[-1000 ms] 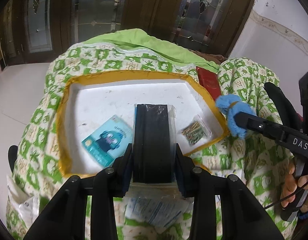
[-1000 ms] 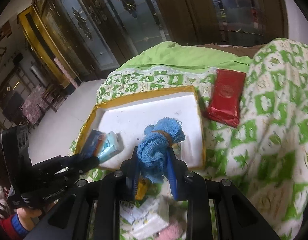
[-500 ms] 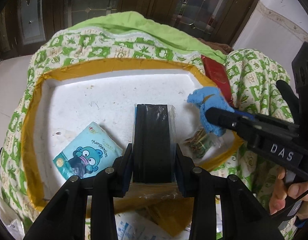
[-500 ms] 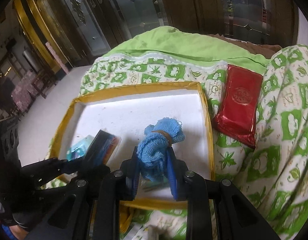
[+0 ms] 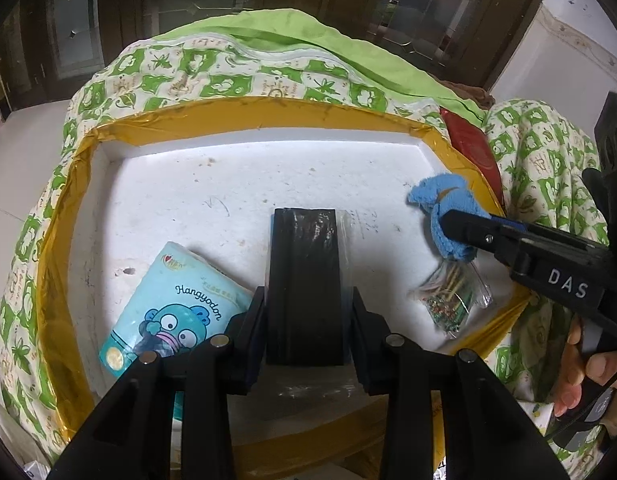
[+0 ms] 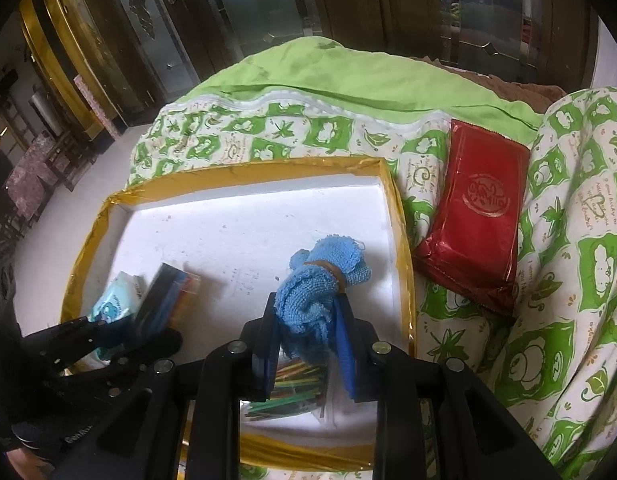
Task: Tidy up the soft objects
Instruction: 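Lower the black pack and blue plush into the tray and open both tools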
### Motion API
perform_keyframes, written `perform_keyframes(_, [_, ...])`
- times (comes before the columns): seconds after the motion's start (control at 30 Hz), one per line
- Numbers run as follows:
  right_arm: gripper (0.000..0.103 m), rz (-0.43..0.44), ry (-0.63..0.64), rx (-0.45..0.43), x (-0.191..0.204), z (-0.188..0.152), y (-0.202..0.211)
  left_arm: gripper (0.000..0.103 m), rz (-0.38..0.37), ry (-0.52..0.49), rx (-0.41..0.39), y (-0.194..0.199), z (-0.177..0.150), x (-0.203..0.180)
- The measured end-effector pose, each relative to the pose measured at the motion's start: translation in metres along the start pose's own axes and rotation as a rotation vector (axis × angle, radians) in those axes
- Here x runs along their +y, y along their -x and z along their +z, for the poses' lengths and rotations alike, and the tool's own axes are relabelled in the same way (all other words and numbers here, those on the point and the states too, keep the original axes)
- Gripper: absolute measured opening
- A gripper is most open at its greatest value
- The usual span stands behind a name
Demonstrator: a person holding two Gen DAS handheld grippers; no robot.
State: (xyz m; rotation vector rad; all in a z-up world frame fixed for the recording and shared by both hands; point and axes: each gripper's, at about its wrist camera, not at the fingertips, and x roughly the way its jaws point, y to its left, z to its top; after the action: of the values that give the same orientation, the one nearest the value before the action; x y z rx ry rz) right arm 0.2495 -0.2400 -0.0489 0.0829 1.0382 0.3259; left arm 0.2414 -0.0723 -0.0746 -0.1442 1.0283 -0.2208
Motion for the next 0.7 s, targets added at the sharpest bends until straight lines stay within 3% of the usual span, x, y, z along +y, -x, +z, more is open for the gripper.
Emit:
perform_keyframes(0.2, [0.030, -0.004, -0.009, -0.003, -0.003, -0.001, 0.000, 0.036, 0.012, 0.005, -0.003, 0.001, -0.001, 0.004])
perform_keyframes(0.33, [0.043, -0.009, -0.017, -0.016, -0.003, -0.002, 0.002, 0.039, 0.014, 0.014, -0.004, 0.003, -0.003, 0.007])
perform_keyframes(0.47, [0.059, -0.012, -0.015, -0.045, -0.002, -0.003, 0.008, 0.051, 0.012, 0.020, -0.023, 0.009, -0.003, 0.009])
perform_keyframes(0.6, [0.073, -0.013, -0.003, -0.081, 0.002, -0.005, 0.017, 0.075, 0.015, 0.025, -0.061, 0.020, -0.003, 0.008])
perform_keyframes(0.7, [0.083, -0.013, -0.009, -0.114, 0.004, -0.008, 0.026, 0.081, 0.010, 0.035, -0.086, 0.028, -0.003, 0.008])
